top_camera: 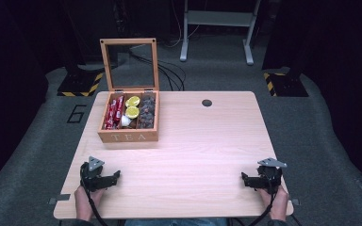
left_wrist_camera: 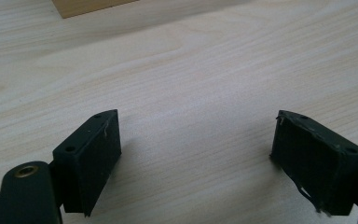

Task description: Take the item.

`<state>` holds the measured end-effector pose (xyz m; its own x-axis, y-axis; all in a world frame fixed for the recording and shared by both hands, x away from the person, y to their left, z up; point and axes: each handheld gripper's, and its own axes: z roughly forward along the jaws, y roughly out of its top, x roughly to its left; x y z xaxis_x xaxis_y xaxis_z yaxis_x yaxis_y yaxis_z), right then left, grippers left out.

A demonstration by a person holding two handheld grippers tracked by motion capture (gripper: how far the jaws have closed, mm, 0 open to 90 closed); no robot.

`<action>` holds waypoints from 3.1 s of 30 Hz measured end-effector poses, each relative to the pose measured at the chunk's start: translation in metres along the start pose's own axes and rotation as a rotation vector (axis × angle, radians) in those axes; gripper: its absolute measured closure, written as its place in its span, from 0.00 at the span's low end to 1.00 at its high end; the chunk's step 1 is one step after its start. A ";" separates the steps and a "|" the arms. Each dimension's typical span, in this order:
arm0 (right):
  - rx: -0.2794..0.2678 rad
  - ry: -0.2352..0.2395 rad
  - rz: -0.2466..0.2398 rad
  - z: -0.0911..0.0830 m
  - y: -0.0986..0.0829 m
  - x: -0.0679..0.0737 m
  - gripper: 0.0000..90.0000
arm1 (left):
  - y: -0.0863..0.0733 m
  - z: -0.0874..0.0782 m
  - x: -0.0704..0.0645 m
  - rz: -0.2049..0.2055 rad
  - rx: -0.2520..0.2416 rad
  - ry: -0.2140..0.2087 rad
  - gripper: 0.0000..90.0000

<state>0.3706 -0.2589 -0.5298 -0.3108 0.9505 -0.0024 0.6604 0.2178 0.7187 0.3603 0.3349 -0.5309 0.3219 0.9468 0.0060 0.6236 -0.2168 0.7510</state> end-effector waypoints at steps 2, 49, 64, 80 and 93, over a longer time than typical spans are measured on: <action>0.002 -0.001 0.005 0.000 0.000 0.000 0.00 | 0.000 0.000 0.000 0.001 0.000 0.000 0.17; -0.007 0.005 0.006 -0.002 -0.001 0.000 0.03 | 0.062 -0.012 0.018 -0.020 -0.050 -0.035 0.12; -0.009 0.004 0.007 -0.002 -0.001 0.000 0.04 | 0.098 -0.008 0.016 0.018 -0.077 -0.033 0.12; -0.012 0.000 0.002 -0.002 -0.001 -0.001 0.05 | 0.142 0.009 0.015 0.039 -0.115 -0.035 0.10; -0.014 0.000 0.001 -0.002 -0.001 -0.001 0.05 | 0.171 0.028 0.014 0.028 -0.124 -0.035 0.11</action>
<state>0.3686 -0.2604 -0.5294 -0.3099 0.9508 -0.0015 0.6510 0.2133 0.7285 0.4909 0.3049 -0.4209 0.3637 0.9315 0.0070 0.5218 -0.2099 0.8268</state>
